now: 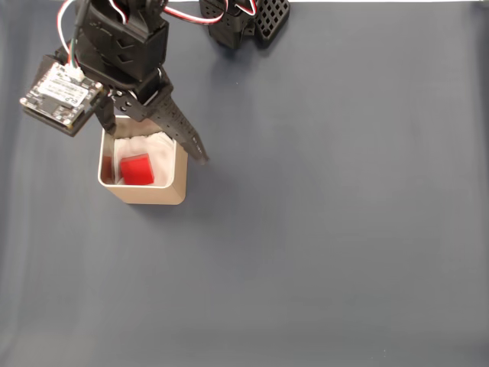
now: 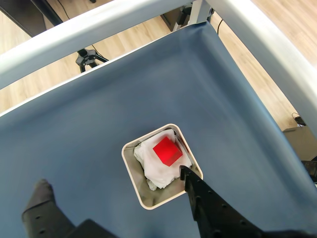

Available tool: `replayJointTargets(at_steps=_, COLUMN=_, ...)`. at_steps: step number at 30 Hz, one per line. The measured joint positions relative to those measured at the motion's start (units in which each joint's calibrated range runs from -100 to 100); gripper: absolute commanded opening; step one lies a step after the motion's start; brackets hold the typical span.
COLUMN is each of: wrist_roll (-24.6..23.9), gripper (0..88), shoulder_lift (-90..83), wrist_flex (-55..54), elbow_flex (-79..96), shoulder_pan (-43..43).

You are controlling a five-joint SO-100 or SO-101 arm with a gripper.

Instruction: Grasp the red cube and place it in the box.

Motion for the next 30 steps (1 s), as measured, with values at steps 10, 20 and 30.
replayJointTargets(at_steps=10, wrist_roll=0.34, gripper=64.8, shoulder_lift=0.00, wrist_flex=0.00, elbow_flex=0.00, shoulder_pan=0.00)
replayJointTargets(at_steps=20, wrist_roll=0.34, gripper=63.7, shoulder_lift=0.00, wrist_flex=0.00, elbow_flex=0.00, shoulder_pan=0.00)
replayJointTargets(at_steps=30, wrist_roll=-1.03, gripper=23.9, shoulder_lift=-0.89, wrist_flex=-2.52, elbow_flex=2.91, shoulder_pan=-0.38)
